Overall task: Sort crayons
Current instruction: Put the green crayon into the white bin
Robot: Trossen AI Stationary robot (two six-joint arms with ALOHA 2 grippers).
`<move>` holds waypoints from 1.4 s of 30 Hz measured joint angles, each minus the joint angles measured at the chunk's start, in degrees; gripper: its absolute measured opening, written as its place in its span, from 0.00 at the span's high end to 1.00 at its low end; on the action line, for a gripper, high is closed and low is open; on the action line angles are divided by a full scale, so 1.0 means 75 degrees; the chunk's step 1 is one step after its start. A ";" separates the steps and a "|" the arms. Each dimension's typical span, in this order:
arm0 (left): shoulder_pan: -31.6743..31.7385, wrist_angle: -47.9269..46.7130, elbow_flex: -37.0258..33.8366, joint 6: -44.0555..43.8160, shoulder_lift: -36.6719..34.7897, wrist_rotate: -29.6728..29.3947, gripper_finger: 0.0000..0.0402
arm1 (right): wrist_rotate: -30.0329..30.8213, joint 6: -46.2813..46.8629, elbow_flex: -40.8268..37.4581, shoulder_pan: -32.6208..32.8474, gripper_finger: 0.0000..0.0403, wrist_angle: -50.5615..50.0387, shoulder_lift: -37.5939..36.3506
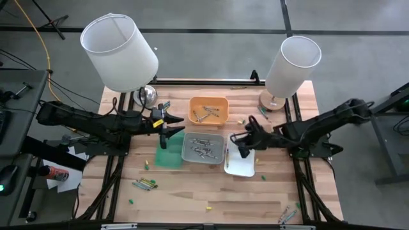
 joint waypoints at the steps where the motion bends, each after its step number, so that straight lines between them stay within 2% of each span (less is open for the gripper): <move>1: 0.0000 -0.0024 0.0000 0.0000 0.0000 0.0000 0.60 | 0.0194 0.0597 -0.0002 0.0148 1.00 -0.0351 0.0000; 6: 0.0000 -0.0058 0.0000 0.0000 0.0000 -0.0001 0.60 | 0.0940 0.3120 -0.0012 0.0666 1.00 -0.1486 0.0000; 11: 0.0000 -0.0058 0.0000 0.0008 0.0000 -0.0002 0.60 | 0.0979 0.4412 -0.0012 0.0601 1.00 -0.1732 0.0058; 17: 0.0000 -0.0058 0.0000 0.0333 0.0000 -0.0016 0.60 | -0.0091 0.5256 -0.0015 0.0277 1.00 -0.1757 0.0619; 20: 0.0000 -0.0056 0.0000 0.0280 0.0000 -0.0134 0.60 | -0.0541 0.5395 -0.0015 0.0237 1.00 -0.1380 0.1109; 26: 0.0000 -0.0055 0.0000 0.0182 0.0000 -0.0154 0.60 | -0.0845 0.5496 -0.0017 0.0234 1.00 -0.0424 0.1880; 31: 0.0000 -0.0052 0.0000 0.0120 0.0001 -0.0154 0.60 | -0.1284 0.5541 -0.0017 0.0234 1.00 -0.0171 0.2315; 38: 0.0000 -0.0052 0.0000 0.0119 0.0001 -0.0154 0.60 | -0.1164 0.5930 -0.0017 0.0221 1.00 -0.0242 0.2492; 42: 0.0000 -0.0052 0.0000 0.0119 0.0000 -0.0154 0.60 | -0.1176 0.5854 -0.0019 0.0183 0.95 -0.0268 0.2492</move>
